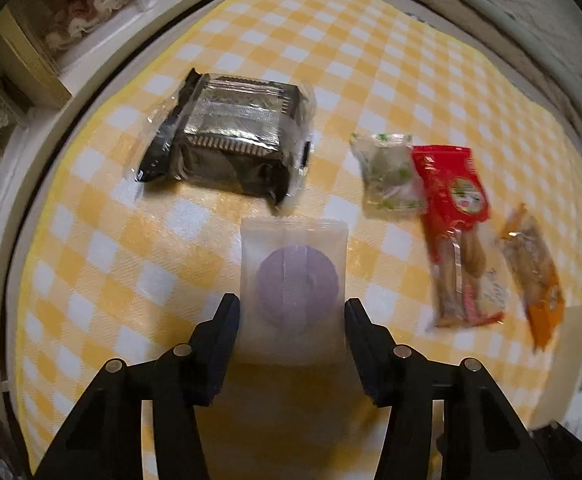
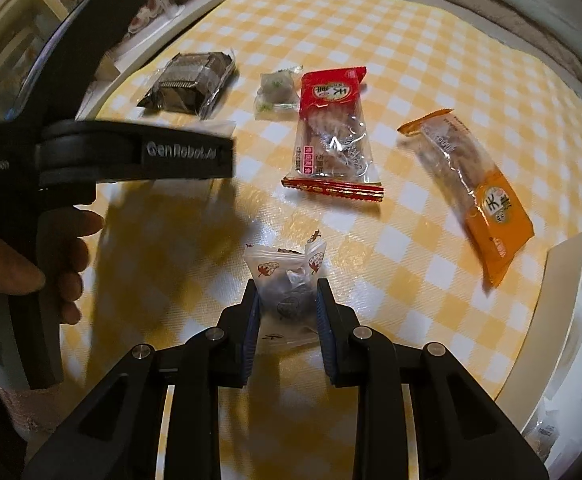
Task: Organize snacks
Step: 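Grasp the clear purple-disc pack with the left tool while the right tool grasps the small clear candy pack, then carry both held packs over the white tray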
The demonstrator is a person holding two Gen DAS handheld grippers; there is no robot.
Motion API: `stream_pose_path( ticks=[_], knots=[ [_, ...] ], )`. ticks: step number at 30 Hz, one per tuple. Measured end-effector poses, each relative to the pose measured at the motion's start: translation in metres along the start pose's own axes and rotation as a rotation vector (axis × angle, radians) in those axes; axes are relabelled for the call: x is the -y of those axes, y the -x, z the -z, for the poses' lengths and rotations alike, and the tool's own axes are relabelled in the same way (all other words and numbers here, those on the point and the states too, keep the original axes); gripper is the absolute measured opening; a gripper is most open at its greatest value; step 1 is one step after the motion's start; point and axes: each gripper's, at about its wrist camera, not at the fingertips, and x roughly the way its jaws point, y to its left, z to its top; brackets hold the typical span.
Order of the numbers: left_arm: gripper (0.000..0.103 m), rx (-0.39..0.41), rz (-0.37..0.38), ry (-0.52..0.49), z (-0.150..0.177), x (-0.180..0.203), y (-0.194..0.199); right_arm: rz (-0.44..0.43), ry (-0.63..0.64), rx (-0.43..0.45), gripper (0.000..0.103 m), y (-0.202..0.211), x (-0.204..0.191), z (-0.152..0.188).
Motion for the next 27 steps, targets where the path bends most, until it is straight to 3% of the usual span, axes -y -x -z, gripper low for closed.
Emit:
stream_pose_path(
  ticks=[6, 18, 27],
  knots=[
    [0.049, 0.05, 0.012, -0.027, 0.007, -0.009, 0.029, -0.01, -0.036, 0.035, 0.027, 0.015, 0.003, 0.003],
    [0.048, 0.219, 0.098, -0.096, 0.045, -0.007, 0.123, 0.028, -0.04, 0.235, 0.027, 0.083, 0.006, -0.001],
    [0.048, 0.334, 0.139, -0.167, 0.079, 0.005, 0.177, 0.068, -0.107, 0.323, 0.027, 0.119, 0.026, 0.004]
  ],
)
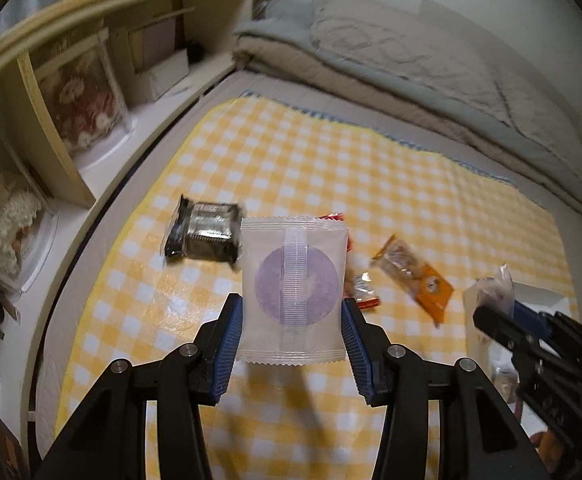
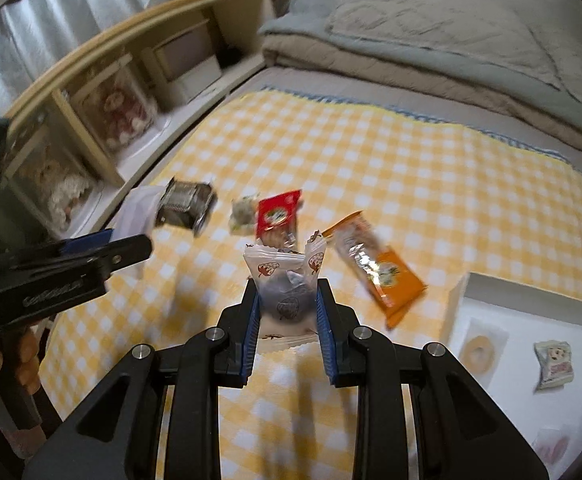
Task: Organize snacks
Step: 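Carry both held packs over the white tray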
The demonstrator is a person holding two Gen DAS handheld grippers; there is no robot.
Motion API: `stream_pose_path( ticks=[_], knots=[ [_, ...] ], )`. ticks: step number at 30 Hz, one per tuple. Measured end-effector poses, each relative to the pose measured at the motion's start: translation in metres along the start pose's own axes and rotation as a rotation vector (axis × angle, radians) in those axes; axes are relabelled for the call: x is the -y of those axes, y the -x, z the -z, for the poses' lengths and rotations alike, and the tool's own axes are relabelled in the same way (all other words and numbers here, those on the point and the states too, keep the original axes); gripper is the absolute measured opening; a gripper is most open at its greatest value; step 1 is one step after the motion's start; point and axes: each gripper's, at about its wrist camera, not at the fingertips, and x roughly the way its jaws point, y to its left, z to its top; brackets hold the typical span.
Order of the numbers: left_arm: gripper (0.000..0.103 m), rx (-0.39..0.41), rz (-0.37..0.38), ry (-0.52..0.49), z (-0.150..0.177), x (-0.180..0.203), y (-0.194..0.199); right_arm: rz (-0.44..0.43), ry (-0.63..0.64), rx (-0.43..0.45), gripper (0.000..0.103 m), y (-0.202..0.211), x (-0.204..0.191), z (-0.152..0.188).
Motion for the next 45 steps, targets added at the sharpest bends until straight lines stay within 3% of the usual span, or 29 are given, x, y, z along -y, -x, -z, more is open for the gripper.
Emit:
stream_pose_path(
  ticks=[8, 17, 30, 45],
  knots=[
    [0.048, 0.062, 0.052, -0.047, 0.014, 0.03, 0.036, 0.012, -0.054, 0.065, 0.027, 0.037, 0.022, -0.001],
    [0.048, 0.051, 0.151, -0.094, 0.029, 0.073, 0.047, 0.101, -0.079, 0.097, 0.027, 0.078, 0.063, 0.018],
    [0.048, -0.056, 0.303, -0.222, 0.056, 0.151, 0.028, 0.209, -0.183, 0.086, 0.027, 0.125, 0.134, 0.069],
    [0.048, -0.241, 0.485, -0.286, 0.092, 0.25, -0.036, 0.29, -0.288, -0.005, 0.027, 0.15, 0.202, 0.125]
  ],
)
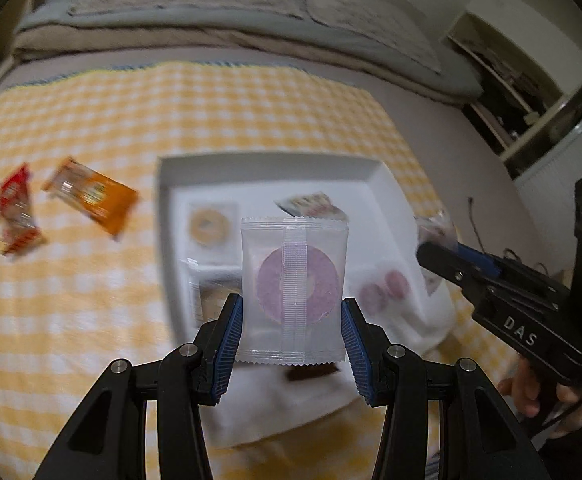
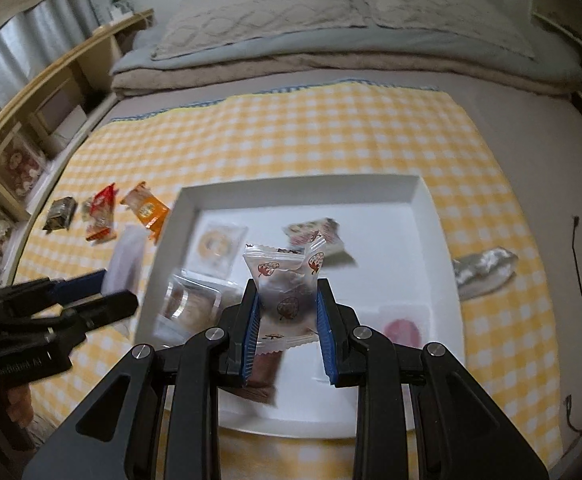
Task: Organize snacks
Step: 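Carry both held packs over the white tray, then lower both packs into the white tray and open both tools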
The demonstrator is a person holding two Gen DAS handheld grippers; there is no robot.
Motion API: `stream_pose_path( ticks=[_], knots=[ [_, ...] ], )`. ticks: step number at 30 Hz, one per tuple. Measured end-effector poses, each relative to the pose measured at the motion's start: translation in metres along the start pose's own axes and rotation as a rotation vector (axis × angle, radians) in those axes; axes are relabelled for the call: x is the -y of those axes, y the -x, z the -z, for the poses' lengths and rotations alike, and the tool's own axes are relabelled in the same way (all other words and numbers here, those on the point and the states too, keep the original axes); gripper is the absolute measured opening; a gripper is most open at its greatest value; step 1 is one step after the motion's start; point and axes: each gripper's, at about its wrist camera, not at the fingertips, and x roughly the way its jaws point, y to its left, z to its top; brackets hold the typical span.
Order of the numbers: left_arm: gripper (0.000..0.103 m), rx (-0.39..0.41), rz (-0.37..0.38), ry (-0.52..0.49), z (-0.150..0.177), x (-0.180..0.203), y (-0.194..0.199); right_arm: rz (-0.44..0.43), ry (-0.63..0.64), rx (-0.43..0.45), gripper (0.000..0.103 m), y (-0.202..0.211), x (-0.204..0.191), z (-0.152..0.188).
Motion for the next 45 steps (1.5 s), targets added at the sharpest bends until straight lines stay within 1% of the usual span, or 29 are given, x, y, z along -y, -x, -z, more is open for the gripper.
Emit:
stream_pose_path(
  ticks=[6, 11, 16, 19, 22, 24, 26, 28, 31, 35, 37, 39, 41, 45],
  knots=[
    [0.048, -0.064, 0.053, 0.006, -0.007, 0.013, -0.043, 0.024, -0.04, -0.023, 0.027, -0.003, 0.029, 0.005],
    [0.048, -0.128, 0.091, 0.039, -0.01, 0.023, -0.083, 0.035, -0.069, -0.044, 0.027, -0.007, 0.049, 0.008],
    [0.048, -0.209, 0.139, 0.126, -0.016, 0.018, -0.12, 0.049, -0.099, -0.086, 0.027, -0.016, 0.069, 0.012],
    [0.048, -0.23, 0.144, 0.141, -0.021, 0.015, -0.135, 0.048, -0.114, -0.116, 0.027, -0.022, 0.077, 0.017],
    [0.05, -0.243, 0.164, 0.149, -0.026, 0.014, -0.149, 0.048, -0.114, -0.15, 0.027, -0.029, 0.082, 0.022],
    [0.053, -0.251, 0.168, 0.153, -0.024, 0.015, -0.152, 0.049, -0.113, -0.172, 0.027, -0.032, 0.083, 0.024],
    [0.059, -0.258, 0.166, 0.155, -0.025, 0.015, -0.157, 0.045, -0.118, -0.197, 0.027, -0.034, 0.085, 0.027],
    [0.062, -0.261, 0.154, 0.15, -0.029, 0.013, -0.161, 0.031, -0.125, -0.224, 0.027, -0.035, 0.085, 0.031],
    [0.065, -0.256, 0.129, 0.13, -0.033, 0.013, -0.164, 0.011, -0.119, -0.251, 0.027, -0.037, 0.083, 0.037],
    [0.07, -0.248, 0.11, 0.106, -0.027, 0.011, -0.155, -0.011, -0.125, -0.283, 0.028, -0.041, 0.082, 0.044],
    [0.072, -0.241, 0.096, 0.089, -0.026, 0.013, -0.154, -0.012, -0.14, -0.301, 0.034, -0.041, 0.083, 0.047],
    [0.075, -0.232, 0.085, 0.072, -0.015, 0.018, -0.146, -0.006, -0.157, -0.307, 0.047, -0.04, 0.086, 0.049],
    [0.077, -0.226, 0.078, 0.061, -0.008, 0.016, -0.134, -0.004, -0.173, -0.306, 0.053, -0.037, 0.089, 0.051],
    [0.08, -0.22, 0.064, 0.054, -0.004, 0.016, -0.129, 0.0, -0.192, -0.308, 0.056, -0.034, 0.094, 0.053]
  ],
)
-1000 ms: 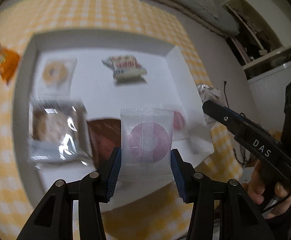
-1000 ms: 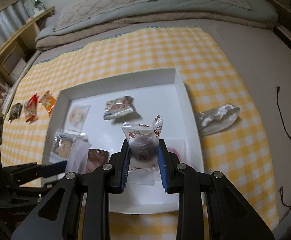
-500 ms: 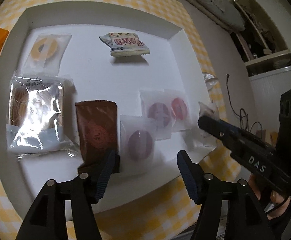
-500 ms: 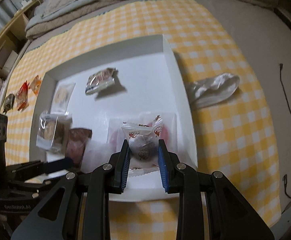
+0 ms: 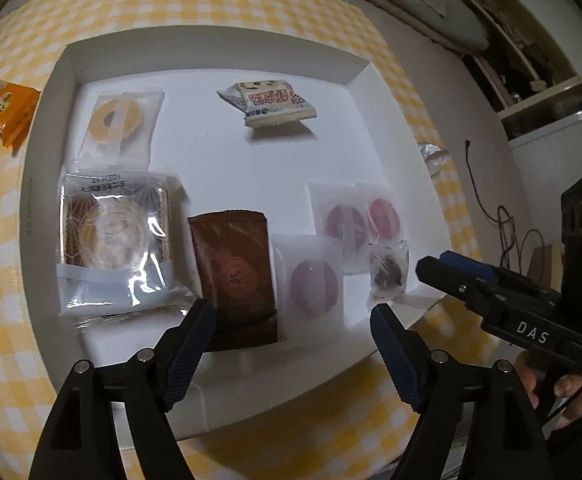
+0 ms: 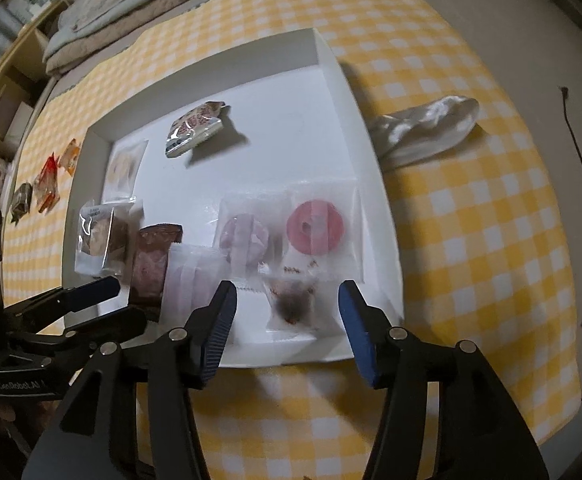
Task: Organize snacks
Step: 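Lower both packs into the white tray and open both tools, then move both tools back over the remaining snacks on the cloth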
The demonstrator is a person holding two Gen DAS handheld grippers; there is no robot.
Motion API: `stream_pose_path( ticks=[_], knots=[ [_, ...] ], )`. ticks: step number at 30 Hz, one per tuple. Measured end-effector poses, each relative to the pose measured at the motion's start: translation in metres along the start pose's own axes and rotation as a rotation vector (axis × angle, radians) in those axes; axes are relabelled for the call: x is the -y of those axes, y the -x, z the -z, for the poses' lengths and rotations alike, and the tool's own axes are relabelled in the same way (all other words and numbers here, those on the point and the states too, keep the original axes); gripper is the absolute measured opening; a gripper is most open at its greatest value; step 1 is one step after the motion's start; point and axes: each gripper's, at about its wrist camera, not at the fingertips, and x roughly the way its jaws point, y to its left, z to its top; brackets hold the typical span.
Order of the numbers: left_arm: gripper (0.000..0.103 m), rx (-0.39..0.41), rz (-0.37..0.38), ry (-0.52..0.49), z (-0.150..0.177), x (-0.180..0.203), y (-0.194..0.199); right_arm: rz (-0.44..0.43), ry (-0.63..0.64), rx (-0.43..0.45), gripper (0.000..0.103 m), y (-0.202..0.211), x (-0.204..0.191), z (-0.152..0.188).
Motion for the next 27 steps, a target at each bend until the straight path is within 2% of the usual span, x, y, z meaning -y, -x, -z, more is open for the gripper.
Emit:
stream_pose_path(
  ticks=[9, 13, 15, 17, 19, 21, 23, 27],
  knots=[
    [0.084, 0.016, -0.031, -0.017, 0.006, -0.005, 0.019, 0.004, 0.013, 0.018, 0.062, 0.01, -0.001, 0.009],
    [0.092, 0.026, -0.043, -0.03, 0.012, -0.006, 0.029, 0.004, 0.016, 0.032, 0.067, 0.016, -0.003, 0.014],
    [0.096, 0.03, -0.045, -0.033, 0.014, -0.007, 0.033, 0.009, 0.022, 0.047, 0.079, 0.019, -0.004, 0.017],
    [0.102, 0.036, -0.052, -0.039, 0.017, -0.008, 0.038, 0.016, 0.027, 0.061, 0.085, 0.022, -0.006, 0.018],
    [0.103, 0.041, -0.059, -0.043, 0.02, -0.009, 0.044, 0.024, 0.03, 0.072, 0.089, 0.025, -0.007, 0.02],
    [0.103, 0.046, -0.065, -0.049, 0.023, -0.01, 0.048, 0.029, 0.033, 0.08, 0.098, 0.028, -0.009, 0.022],
    [0.103, 0.057, -0.071, -0.06, 0.026, -0.011, 0.054, 0.041, 0.039, 0.087, 0.103, 0.03, -0.011, 0.024],
    [0.103, 0.076, -0.079, -0.078, 0.031, -0.011, 0.065, 0.056, 0.059, 0.106, 0.103, 0.035, -0.017, 0.028]
  ],
)
